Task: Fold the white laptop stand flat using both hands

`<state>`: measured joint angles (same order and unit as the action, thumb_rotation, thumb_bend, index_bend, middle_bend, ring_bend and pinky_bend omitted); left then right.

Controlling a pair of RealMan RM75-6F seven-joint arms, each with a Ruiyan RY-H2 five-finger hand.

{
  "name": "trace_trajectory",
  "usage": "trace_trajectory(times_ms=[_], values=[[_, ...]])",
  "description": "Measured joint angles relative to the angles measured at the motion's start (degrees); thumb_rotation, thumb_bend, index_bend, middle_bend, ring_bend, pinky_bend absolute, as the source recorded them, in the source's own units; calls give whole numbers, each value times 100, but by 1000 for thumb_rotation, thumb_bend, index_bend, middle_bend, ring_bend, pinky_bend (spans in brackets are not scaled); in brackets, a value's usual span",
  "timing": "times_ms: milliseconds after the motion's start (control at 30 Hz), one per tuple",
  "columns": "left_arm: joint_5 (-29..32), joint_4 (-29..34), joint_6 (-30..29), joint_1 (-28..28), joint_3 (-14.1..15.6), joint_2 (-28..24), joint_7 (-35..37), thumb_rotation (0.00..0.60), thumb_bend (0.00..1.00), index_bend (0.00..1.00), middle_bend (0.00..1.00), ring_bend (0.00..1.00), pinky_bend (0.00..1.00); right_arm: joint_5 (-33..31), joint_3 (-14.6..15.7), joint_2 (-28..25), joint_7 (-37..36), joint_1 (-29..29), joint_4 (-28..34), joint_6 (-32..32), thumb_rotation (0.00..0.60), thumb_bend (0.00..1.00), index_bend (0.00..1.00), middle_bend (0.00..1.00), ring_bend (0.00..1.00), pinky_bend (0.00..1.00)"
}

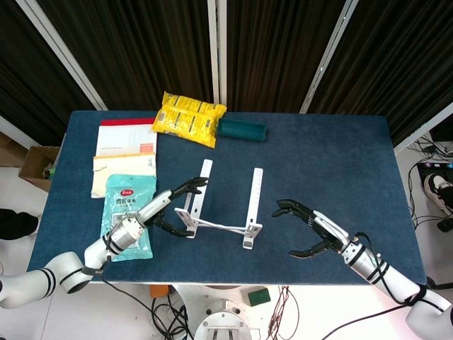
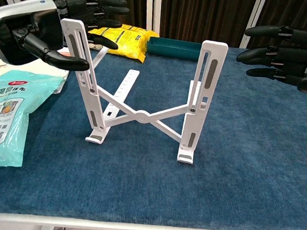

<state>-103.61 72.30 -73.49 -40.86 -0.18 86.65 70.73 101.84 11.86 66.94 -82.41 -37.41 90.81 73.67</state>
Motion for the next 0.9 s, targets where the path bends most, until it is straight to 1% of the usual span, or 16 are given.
trace_trajectory(times_ms=[267,567,900], values=[[172,-175,229,-71,267,273,247,600,126,93,29,27,213,39,-16,21,-75,62,-97,45,600,91,142,251,45,0],[437,-413,290,92,510,541,545,600,126,93,30,28,218,79,-132,-121,-61,86,-56,186,600,92,142,251,45,0],[541,-407,290,256,675,620,365,600,125,93,31,28,234,109,-144,-76,-166,103,-141,159,600,91,142,251,45,0]])
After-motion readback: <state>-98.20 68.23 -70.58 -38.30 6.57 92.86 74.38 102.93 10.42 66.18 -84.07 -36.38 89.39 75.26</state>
